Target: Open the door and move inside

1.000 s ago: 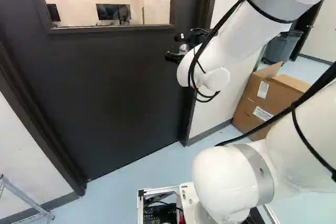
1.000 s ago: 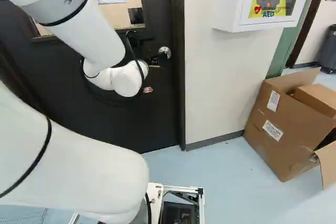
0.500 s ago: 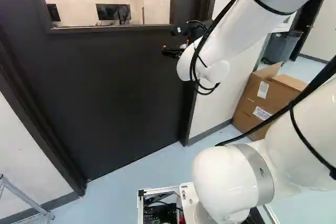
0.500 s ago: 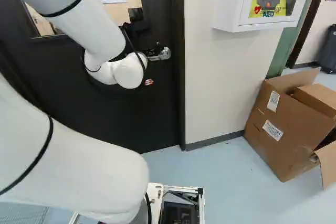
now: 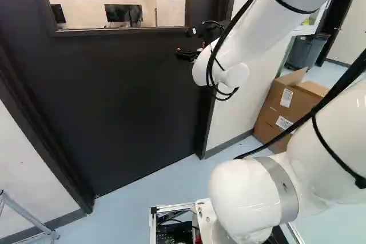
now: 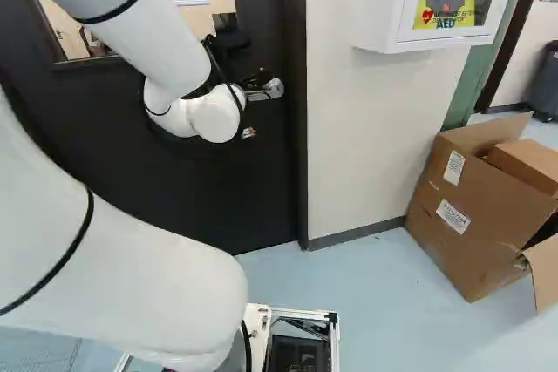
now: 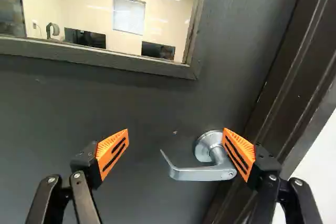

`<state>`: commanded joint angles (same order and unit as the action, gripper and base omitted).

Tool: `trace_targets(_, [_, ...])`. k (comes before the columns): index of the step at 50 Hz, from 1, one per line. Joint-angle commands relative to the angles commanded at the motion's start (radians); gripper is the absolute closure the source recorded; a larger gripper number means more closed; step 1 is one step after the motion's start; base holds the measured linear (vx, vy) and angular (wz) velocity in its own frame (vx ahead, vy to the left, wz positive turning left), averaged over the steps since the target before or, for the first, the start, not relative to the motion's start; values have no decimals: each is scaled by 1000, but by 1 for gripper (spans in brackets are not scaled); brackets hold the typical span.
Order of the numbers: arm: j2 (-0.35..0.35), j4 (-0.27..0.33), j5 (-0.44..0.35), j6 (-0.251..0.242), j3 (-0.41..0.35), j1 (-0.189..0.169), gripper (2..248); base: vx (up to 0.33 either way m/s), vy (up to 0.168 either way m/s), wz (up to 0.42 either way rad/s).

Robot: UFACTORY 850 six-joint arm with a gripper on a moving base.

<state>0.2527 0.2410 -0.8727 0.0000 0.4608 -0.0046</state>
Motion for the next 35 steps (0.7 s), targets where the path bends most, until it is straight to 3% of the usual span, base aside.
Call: trace_targets(35, [-68,0,0,0,15,9,3,0,0,0])
